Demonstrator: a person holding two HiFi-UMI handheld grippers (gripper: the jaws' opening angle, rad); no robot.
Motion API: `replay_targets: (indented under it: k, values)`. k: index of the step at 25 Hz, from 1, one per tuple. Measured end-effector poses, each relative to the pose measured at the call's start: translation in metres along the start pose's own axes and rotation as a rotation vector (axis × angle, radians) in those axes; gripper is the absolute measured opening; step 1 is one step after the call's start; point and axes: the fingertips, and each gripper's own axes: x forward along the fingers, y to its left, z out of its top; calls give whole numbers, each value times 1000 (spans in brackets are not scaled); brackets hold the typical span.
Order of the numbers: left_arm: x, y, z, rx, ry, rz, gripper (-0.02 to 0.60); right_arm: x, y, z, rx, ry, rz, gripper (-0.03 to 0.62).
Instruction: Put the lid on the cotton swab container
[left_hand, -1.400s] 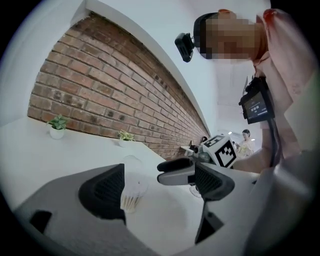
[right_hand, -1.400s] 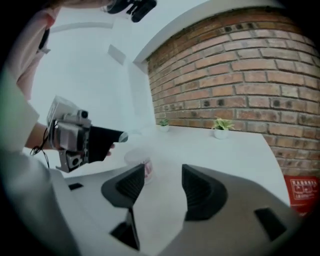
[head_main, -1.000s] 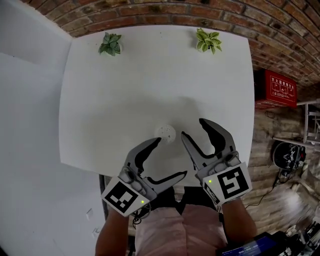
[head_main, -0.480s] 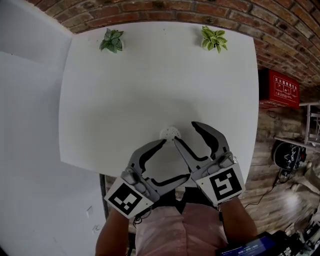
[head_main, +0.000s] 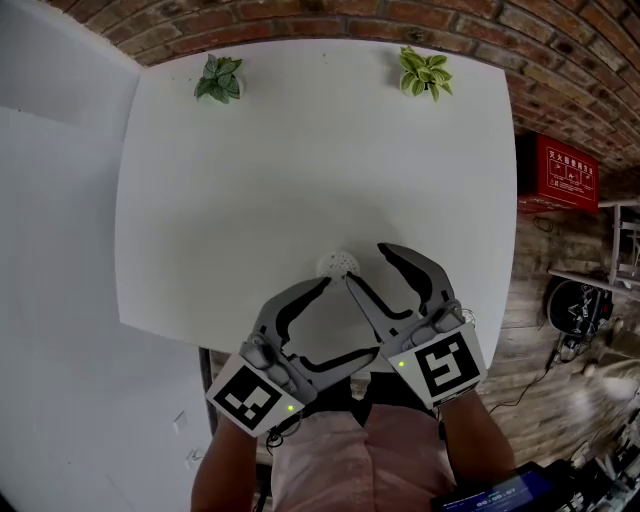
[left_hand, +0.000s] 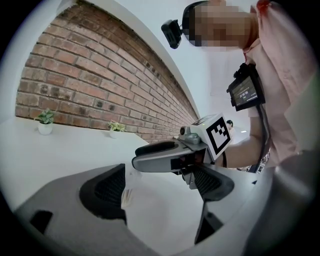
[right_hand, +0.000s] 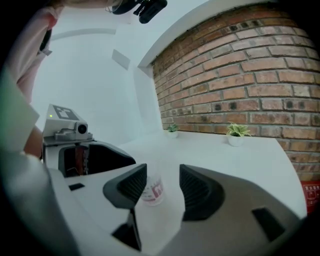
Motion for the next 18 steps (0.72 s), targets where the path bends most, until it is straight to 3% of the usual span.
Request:
replay_targets:
  k: [13, 18]
  values:
    - [0, -4, 2, -6, -14, -9, 440, -1, 0, 1, 33, -5, 15, 202]
    - [-6, -8, 2, 24, -1, -35, 440, -6, -4, 11, 34, -34, 15, 201]
